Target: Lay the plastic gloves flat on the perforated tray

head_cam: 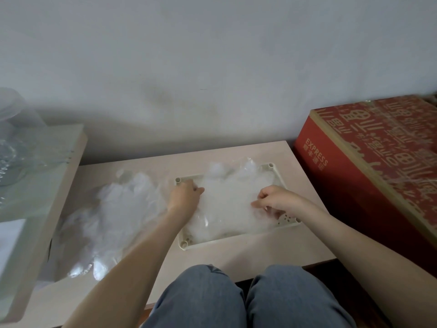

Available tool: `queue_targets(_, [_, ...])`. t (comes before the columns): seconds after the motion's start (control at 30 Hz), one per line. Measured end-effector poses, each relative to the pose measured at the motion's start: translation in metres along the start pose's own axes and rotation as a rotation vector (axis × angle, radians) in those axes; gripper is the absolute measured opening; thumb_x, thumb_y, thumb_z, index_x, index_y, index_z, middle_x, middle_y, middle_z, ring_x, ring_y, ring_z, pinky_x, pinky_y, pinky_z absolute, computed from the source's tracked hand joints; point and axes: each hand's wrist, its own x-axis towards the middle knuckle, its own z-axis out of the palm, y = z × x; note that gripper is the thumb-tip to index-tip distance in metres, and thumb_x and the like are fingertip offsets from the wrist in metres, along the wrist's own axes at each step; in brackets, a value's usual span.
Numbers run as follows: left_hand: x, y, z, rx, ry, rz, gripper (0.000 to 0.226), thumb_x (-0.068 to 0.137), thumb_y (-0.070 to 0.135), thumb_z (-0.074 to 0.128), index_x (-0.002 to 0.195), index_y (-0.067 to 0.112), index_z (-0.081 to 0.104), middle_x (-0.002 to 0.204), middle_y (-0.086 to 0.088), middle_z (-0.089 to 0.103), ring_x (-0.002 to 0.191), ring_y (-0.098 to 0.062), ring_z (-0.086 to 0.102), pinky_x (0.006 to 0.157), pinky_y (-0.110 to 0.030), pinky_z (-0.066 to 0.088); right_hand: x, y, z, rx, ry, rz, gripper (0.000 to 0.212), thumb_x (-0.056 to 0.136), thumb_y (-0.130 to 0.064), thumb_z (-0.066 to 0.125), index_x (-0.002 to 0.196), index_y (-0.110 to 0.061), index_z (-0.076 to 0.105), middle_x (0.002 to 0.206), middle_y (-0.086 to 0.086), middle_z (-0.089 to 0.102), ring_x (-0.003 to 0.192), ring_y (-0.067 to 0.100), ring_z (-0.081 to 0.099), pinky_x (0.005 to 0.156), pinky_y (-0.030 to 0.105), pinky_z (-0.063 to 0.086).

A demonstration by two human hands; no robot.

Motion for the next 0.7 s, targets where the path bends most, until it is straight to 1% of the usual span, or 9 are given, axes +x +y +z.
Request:
queue_targets(0.07, [-0.004,0.000,0.007,0.143,0.122,0.038,0.046,0.096,0.036,0.052,0.128,0.003,0.044,0.126,-0.016,0.049,0.120,-0.034,0.045,0.096,-0.039,0.037,-0.002,-0.002,0.000,-0.092,0.023,0.003,0.025,0.085,-0.025,0.071,0.077,-0.011,0.052,0.066,0.003,0.051,0.049,0.014,0.048,0.042,0.023,0.039])
queue_targets(0.13, [-0.010,0.002,0.014,0.236,0.285,0.127,0.059,0.091,0.037,0.057,0.135,0.003,0.037,0.138,-0.017,0.040,0.126,-0.035,0.038,0.102,-0.042,0.033,-0.003,-0.004,0.001,-0.185,0.064,-0.003,0.027,0.084,-0.029,0.071,0.080,-0.011,0.051,0.067,0.003,0.052,0.050,0.015,0.048,0.043,0.023,0.038])
queue_targets(0.23, [-0.014,0.006,0.020,0.330,0.437,0.500,0.059,0.082,0.034,0.060,0.132,0.006,0.047,0.142,-0.020,0.044,0.124,-0.038,0.045,0.103,-0.048,0.038,-0.001,-0.005,0.005,-0.262,0.121,-0.036,0.025,0.083,-0.030,0.071,0.083,-0.013,0.052,0.068,0.002,0.056,0.049,0.014,0.048,0.043,0.022,0.038])
queue_targets(0.3, [-0.012,0.003,0.025,0.483,0.146,0.759,0.059,0.093,0.041,0.046,0.145,0.015,0.037,0.156,-0.013,0.025,0.142,-0.032,0.026,0.116,-0.045,0.018,0.000,-0.005,0.007,-0.257,0.117,-0.048,0.022,0.083,-0.028,0.071,0.088,-0.012,0.055,0.068,0.001,0.058,0.050,0.014,0.048,0.043,0.022,0.038])
queue_targets(0.4, [-0.006,-0.016,0.037,0.683,-0.272,0.675,0.075,0.090,0.067,0.014,0.154,0.029,0.000,0.161,-0.001,-0.013,0.148,-0.020,-0.012,0.117,-0.042,-0.010,0.001,-0.003,0.001,-0.206,0.104,-0.030,0.019,0.086,-0.025,0.069,0.092,-0.009,0.061,0.070,0.001,0.059,0.052,0.013,0.048,0.044,0.022,0.038])
queue_targets(0.47, [-0.002,-0.026,0.044,0.679,-0.308,0.612,0.089,0.071,0.073,-0.008,0.151,0.033,-0.012,0.159,-0.001,-0.019,0.147,-0.019,-0.016,0.117,-0.043,-0.009,0.002,0.000,-0.009,-0.117,0.084,0.011,0.015,0.087,-0.023,0.067,0.086,-0.009,0.061,0.066,0.001,0.056,0.050,0.013,0.045,0.043,0.022,0.037])
queue_targets(0.53, [0.000,-0.027,0.045,0.677,-0.309,0.626,0.095,0.065,0.074,-0.014,0.150,0.033,-0.015,0.159,0.000,-0.020,0.147,-0.019,-0.016,0.117,-0.044,-0.007,0.003,0.005,-0.022,-0.048,0.110,0.058,0.015,0.088,-0.018,0.067,0.079,-0.009,0.060,0.064,0.003,0.053,0.050,0.014,0.044,0.043,0.023,0.036])
queue_targets(0.6, [-0.001,-0.027,0.044,0.679,-0.313,0.633,0.098,0.065,0.080,-0.015,0.151,0.032,-0.014,0.159,-0.001,-0.020,0.147,-0.020,-0.016,0.117,-0.044,-0.007,0.006,0.008,-0.030,-0.061,0.255,0.073,0.012,0.086,-0.015,0.067,0.084,-0.004,0.062,0.068,0.005,0.054,0.054,0.015,0.047,0.046,0.024,0.037])
queue_targets(0.7, [-0.001,-0.024,0.045,0.676,-0.294,0.626,0.100,0.064,0.081,-0.019,0.150,0.032,-0.016,0.159,-0.002,-0.020,0.147,-0.021,-0.016,0.117,-0.044,-0.007,0.012,0.005,-0.028,-0.260,0.575,-0.067,0.018,0.082,-0.013,0.060,0.095,-0.002,0.055,0.091,0.007,0.056,0.083,0.023,0.053,0.065,0.031,0.038])
